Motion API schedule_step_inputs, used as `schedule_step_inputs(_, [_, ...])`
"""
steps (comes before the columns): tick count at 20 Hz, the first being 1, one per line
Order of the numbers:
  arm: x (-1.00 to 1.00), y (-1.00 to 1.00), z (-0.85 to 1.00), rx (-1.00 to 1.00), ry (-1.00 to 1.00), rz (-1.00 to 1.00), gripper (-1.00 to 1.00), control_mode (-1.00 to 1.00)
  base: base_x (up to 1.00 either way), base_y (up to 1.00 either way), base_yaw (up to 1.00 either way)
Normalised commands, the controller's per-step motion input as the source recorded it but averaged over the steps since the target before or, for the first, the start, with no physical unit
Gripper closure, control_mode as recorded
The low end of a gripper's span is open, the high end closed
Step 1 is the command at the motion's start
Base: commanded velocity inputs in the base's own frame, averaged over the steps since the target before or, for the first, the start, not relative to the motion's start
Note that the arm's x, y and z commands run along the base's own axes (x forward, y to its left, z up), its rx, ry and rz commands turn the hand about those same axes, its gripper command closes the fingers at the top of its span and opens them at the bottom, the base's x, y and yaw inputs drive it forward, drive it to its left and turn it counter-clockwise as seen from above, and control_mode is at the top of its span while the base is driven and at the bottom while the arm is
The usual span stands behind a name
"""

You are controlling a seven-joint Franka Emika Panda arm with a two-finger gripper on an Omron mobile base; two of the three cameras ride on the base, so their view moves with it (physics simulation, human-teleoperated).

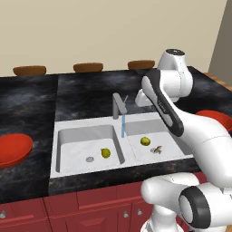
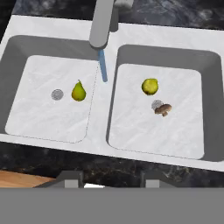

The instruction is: Pick the pears from the sink and place them in one bowl. Place the mushroom in the other bowl. Then turn off the sink faucet.

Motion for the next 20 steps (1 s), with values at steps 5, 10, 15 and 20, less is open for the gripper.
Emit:
schedule_step_inputs(5, [-0.01, -0.04, -0.09, 0.01, 0.00, 0.00, -1.00, -1.00, 0.00, 0.00, 0.00])
schedule_step_inputs(10, [-0.13, -0.40, -0.38, 0.06, -0.01, 0.00, -1.00, -1.00, 0.00, 0.00, 0.00])
schedule_step_inputs(15, [-0.09, -0.63, -0.45, 0.04, 0.02, -0.03, -1.00, -1.00, 0.00, 0.00, 0.00])
schedule_step_inputs(20, [0.00, -0.70, -0.48, 0.13, 0.02, 0.00, -1.00, -1.00, 0.00, 0.00, 0.00])
